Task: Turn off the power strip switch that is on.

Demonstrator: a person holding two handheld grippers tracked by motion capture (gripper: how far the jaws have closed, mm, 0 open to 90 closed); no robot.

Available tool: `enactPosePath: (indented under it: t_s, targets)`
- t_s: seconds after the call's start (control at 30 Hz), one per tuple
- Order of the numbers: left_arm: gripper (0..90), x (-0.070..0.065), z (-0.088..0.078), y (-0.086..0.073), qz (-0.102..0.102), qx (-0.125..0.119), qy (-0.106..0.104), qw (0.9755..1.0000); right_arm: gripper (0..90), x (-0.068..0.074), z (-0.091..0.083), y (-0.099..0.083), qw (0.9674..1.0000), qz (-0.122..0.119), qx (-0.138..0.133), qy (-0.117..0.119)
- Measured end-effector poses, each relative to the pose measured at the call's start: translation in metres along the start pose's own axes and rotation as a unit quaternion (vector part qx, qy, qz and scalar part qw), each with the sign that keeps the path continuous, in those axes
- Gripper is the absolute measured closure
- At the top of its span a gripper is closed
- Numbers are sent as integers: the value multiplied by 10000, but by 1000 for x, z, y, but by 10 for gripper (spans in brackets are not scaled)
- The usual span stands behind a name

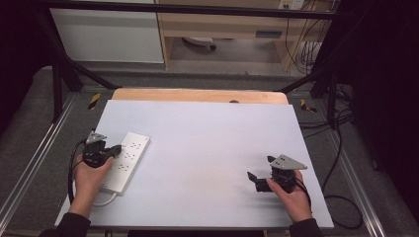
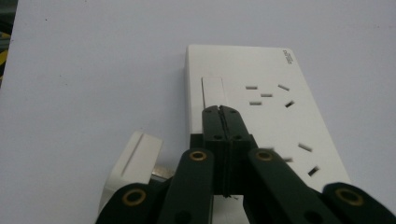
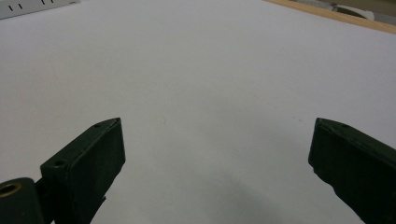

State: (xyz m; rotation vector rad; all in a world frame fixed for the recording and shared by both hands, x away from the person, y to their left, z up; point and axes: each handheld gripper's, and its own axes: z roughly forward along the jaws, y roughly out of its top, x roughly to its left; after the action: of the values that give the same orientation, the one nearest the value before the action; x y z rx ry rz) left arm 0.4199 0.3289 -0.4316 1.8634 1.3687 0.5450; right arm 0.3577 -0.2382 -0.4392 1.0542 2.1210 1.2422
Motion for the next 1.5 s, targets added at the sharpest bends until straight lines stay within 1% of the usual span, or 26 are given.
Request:
enactPosePath:
  t_s: [0.17,0.5,0.77,0.9,1.2,1.33,1.5]
  targets:
    - [900,-1,-1,1,-5,-42,-47,10000,42,0,0,0,10000,-2,-3,0]
    - [900,-2,-4,2,-8,-176,-50,9998,42,0,0,0,10000,-12,-2,-2]
    - [900,-4,-6,3,12,-341,-98,9994,42,0,0,0,10000,-31,11,-7]
    - [900,-5,-7,4,25,-363,-149,9992,42,0,0,0,10000,-32,18,-10]
    - [898,-5,-9,3,-2,-495,-271,9984,42,0,0,0,10000,-28,21,-6]
    - [850,-5,-8,3,-12,-472,-273,9985,42,0,0,0,10000,-35,17,-7]
    - [801,-5,-9,3,-49,-532,-236,9983,42,0,0,0,10000,-34,23,-6]
